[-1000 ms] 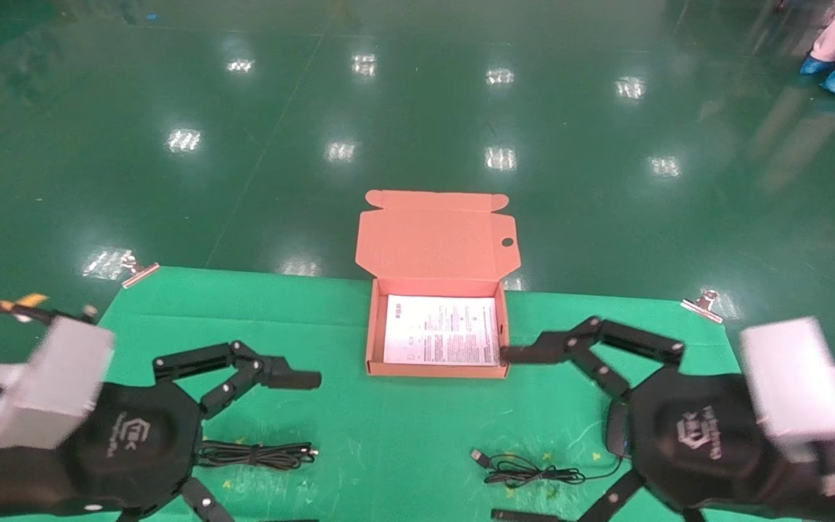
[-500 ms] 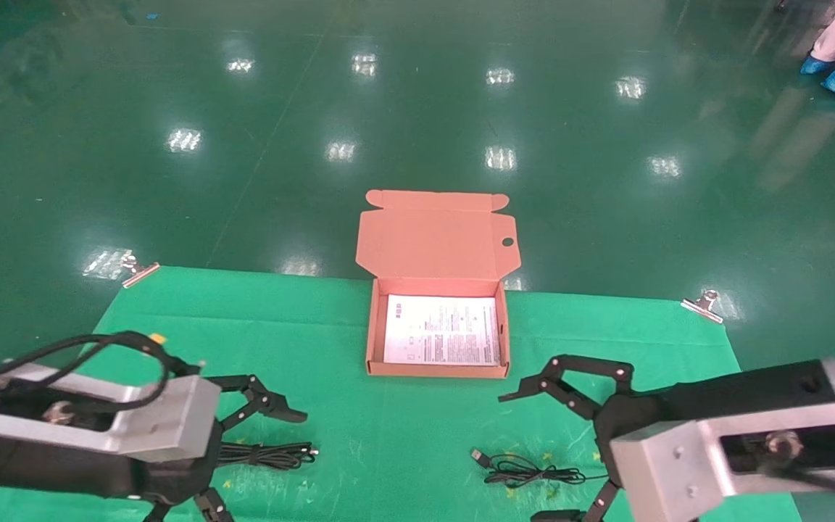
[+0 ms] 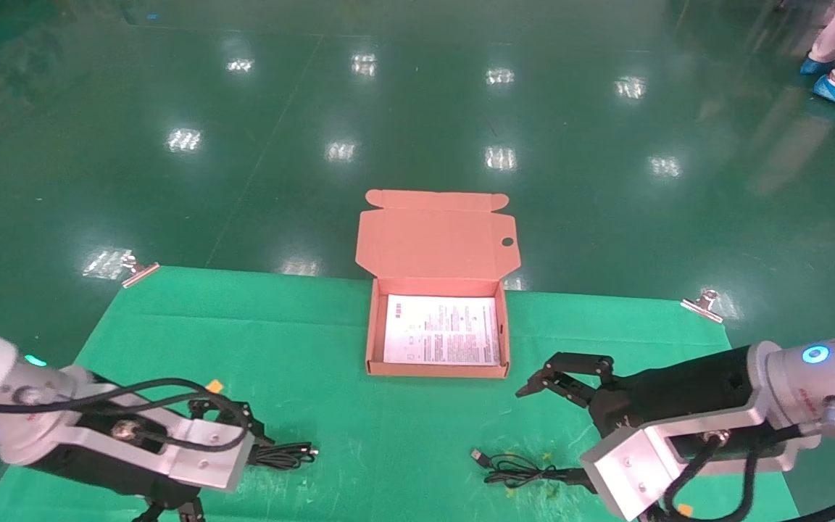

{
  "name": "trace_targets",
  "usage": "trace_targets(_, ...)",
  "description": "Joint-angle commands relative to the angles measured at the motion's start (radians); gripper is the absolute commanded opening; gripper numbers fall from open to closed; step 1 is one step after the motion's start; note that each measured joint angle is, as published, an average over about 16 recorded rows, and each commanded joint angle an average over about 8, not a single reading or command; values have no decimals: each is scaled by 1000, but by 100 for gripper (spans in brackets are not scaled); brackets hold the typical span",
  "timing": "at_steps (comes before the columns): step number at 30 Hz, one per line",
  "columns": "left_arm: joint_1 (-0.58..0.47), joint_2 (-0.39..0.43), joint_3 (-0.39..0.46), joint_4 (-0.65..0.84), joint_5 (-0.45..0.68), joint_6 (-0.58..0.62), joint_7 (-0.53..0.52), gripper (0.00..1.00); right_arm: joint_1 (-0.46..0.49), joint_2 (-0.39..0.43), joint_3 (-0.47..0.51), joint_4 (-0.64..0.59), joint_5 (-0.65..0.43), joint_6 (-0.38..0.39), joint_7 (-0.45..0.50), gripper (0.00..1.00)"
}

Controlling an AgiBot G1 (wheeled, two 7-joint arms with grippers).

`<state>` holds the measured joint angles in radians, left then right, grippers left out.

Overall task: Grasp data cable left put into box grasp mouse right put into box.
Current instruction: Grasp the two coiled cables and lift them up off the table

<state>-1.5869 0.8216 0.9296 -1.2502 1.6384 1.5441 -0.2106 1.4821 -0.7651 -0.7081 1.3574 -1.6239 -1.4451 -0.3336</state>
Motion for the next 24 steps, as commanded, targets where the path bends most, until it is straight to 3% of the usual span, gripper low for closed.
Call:
trace_targets(1, -6, 14, 27, 8, 41, -8, 2, 100, -5, -12, -14, 0, -40, 21, -15, 100)
trace_targets(12, 22, 59, 66, 107, 163, -101, 10, 100, -66, -35, -54, -4, -172, 109, 12, 100)
trace_targets(24, 64, 94, 62, 267, 201, -229, 28, 100, -145, -53, -71, -18, -242, 180, 129, 100)
